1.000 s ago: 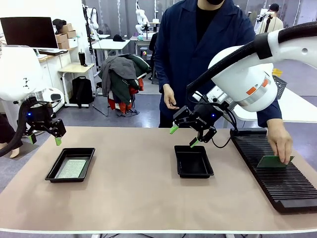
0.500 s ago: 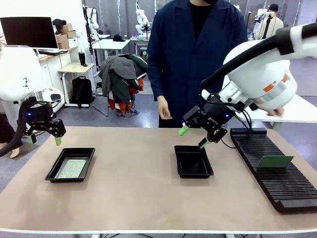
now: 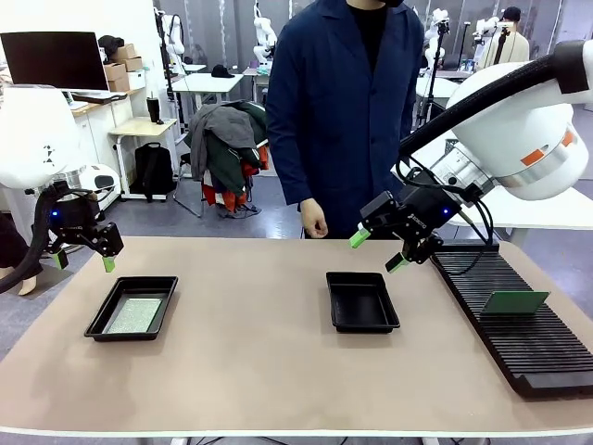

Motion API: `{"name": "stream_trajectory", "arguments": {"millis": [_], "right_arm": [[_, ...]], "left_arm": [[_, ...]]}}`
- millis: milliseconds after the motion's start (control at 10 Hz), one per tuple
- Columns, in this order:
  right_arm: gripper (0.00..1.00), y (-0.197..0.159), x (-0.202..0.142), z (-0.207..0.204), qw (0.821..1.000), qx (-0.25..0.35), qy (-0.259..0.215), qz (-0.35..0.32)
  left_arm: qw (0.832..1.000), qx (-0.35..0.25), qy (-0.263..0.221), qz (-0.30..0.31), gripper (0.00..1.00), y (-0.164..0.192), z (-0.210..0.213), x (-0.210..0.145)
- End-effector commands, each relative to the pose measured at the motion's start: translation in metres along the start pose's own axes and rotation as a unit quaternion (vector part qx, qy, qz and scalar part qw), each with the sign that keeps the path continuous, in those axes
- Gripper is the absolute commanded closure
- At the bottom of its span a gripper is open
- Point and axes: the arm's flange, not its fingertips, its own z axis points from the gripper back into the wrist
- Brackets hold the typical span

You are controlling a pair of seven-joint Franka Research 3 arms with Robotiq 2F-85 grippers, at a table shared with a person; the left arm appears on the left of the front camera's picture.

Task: Inspect and transfer BCBs to ESD trays.
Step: Pick up the Blank PCB from the PCB Rack and place it in the right ESD tray.

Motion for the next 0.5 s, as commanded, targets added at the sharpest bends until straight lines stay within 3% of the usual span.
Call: {"name": "stream_trajectory", "arguments": {"millis": [0,400], "right_arm": [[0.00,-0.008,-0.005,0.000,1.000,0.023,0.004,0.001],[0.00,-0.020,-0.010,0.013,1.000,0.005,0.004,0.030]], "left_arm": [[1.000,0.000,-0.002,0.002,0.00,0.001,-0.002,0.000],[1.000,0.000,-0.002,0.002,0.00,0.001,-0.002,0.000]]}}
